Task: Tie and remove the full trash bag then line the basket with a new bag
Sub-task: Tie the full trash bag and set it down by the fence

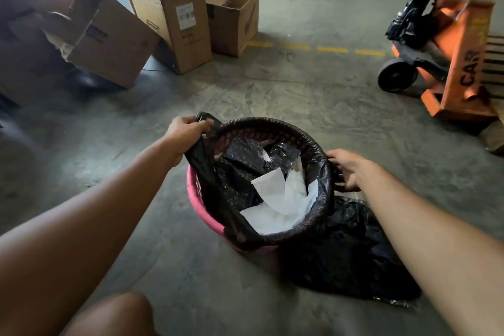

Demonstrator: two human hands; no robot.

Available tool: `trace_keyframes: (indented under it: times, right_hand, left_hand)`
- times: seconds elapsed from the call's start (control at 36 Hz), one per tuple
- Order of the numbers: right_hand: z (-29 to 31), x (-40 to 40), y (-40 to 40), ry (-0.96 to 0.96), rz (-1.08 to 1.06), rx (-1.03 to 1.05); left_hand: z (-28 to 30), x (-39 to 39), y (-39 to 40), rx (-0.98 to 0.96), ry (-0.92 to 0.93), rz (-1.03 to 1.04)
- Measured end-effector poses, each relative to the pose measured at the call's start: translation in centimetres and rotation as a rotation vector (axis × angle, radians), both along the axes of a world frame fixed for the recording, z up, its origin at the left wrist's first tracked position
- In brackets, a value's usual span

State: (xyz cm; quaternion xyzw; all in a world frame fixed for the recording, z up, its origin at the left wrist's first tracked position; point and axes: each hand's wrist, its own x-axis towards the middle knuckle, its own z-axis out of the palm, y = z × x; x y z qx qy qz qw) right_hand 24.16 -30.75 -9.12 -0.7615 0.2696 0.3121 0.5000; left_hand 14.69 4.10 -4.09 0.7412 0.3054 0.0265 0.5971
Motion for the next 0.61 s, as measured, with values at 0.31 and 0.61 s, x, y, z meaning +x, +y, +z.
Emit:
trace_keyframes:
  times: [0.31, 0.61]
  right_hand:
    - [-0.3, 3.0, -1.3, -0.286, -0.110, 0.294]
    - [2.7, -3.7, -3.2, -0.579, 0.101, 0.131]
  left_hand:
    - [4.9, 0.8, -2.2, -0.160, -0.158, -0.193]
    - [2.1, -3.9, 1.0, -0.105, -0.234, -0.062]
